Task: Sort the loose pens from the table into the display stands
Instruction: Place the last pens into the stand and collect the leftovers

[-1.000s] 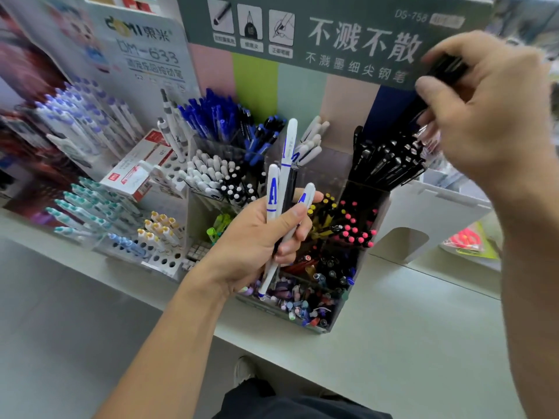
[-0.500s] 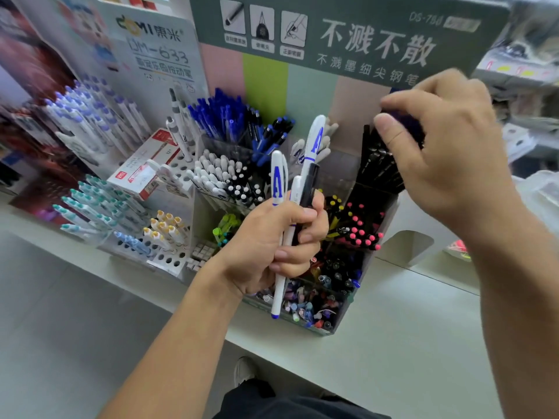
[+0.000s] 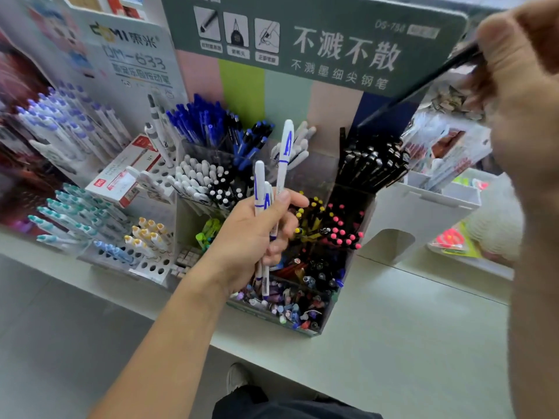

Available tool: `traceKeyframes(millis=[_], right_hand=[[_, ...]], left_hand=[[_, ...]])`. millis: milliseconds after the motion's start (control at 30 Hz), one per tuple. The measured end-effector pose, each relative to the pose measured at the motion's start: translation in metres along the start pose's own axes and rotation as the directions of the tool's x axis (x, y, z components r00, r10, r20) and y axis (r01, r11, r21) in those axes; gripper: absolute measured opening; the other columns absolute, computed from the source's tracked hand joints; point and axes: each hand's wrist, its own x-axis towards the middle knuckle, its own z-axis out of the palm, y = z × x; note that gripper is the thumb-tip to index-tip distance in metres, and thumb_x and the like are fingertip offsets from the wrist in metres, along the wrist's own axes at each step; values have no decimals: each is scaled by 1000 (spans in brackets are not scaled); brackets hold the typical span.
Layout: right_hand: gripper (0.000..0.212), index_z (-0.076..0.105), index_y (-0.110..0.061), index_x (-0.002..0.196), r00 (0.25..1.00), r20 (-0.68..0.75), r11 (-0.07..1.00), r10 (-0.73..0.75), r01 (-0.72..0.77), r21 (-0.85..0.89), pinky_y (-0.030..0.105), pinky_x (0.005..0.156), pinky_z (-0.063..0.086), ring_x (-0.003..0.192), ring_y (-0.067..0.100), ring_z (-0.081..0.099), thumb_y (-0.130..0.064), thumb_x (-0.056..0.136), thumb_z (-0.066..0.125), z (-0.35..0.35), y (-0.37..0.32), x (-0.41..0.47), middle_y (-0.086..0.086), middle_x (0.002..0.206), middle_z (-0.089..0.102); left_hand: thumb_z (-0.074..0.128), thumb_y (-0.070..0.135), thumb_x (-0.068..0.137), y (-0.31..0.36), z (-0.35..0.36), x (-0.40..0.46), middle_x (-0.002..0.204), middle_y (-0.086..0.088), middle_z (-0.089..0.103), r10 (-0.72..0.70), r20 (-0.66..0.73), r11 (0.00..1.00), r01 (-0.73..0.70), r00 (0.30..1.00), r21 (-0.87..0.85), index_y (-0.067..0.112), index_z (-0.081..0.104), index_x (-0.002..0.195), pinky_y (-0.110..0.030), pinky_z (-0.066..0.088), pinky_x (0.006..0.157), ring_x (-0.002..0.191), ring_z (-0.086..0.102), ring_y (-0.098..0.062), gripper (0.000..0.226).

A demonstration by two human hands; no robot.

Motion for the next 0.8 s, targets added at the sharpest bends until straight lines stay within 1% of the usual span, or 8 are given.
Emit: traceKeyframes(millis=[200, 333, 433, 500, 567, 633, 700, 800], right_hand=[[10, 69, -20, 93, 972, 230, 978, 56, -7, -207, 28, 63, 58, 65, 13, 69, -19, 87, 77, 38, 28, 0, 2, 78, 72], [15, 79, -13, 83, 947, 313, 912, 66, 70, -405, 29, 74, 46, 76, 26, 64, -29, 81, 82, 50, 40, -2, 2, 73, 69], [50, 68, -2, 66, 931, 364, 860, -10, 194, -472, 35, 68, 40, 65, 34, 55, -43, 94, 64, 48, 32, -4, 12, 62, 60], [49, 65, -5, 71, 938, 338, 916, -73, 197, -350, 30, 66, 42, 60, 22, 55, -44, 99, 56, 51, 11, -9, 5, 61, 58], [31, 74, -19, 99, 907, 421, 994, -11, 57, -96, 18, 66, 48, 66, 7, 62, -46, 98, 58, 62, -11, -18, -10, 73, 66], [31, 73, -21, 116, 843, 538, 998, 36, -1, -64, 22, 69, 53, 70, -3, 62, -43, 99, 60, 78, -17, -26, -14, 82, 69], [22, 76, -18, 109, 844, 536, 996, 31, 18, -86, 21, 64, 50, 62, -4, 59, -34, 98, 65, 90, -12, -31, -15, 78, 70], [17, 77, -12, 102, 801, 589, 971, 105, -211, 114, 19, 58, 48, 62, 6, 64, -23, 89, 77, 99, -8, -41, -1, 82, 77]], left_hand=[[61, 48, 86, 3, 8, 3, 51, 1, 28, -19, -54, 999, 21, 998, 39, 12, 48, 87, -17, 22, 33, 37, 25, -10, 39], [59, 43, 94, 5, 10, 5, 52, -2, 34, 43, -96, 995, -34, 995, 92, 18, 41, 75, -23, 35, 38, 41, 38, -16, 36], [58, 36, 99, 7, 4, 7, 56, -3, 32, 69, -106, 990, -55, 992, 131, 14, 39, 70, -24, 29, 40, 44, 32, -16, 41], [61, 26, 99, 9, -2, 7, 57, 0, 27, 103, -54, 968, -88, 993, 236, 13, 38, 71, -25, 23, 40, 44, 25, -15, 39], [66, 21, 97, 10, -7, 7, 56, 7, 28, 129, 4, 903, -119, 992, 412, 24, 41, 67, -24, 26, 41, 44, 27, -13, 40], [71, 21, 93, 11, -10, 8, 52, 12, 33, 165, 38, 812, -158, 986, 563, 27, 43, 67, -18, 32, 45, 45, 33, -8, 39], [73, 23, 92, 11, -14, 9, 51, 14, 39, 196, 45, 771, -182, 980, 610, 21, 46, 73, -15, 34, 47, 44, 37, -3, 33], [70, 24, 95, 12, -20, 8, 53, 19, 47, 214, 46, 753, -195, 976, 628, 21, 62, 99, -17, 35, 49, 45, 43, 1, 9]])
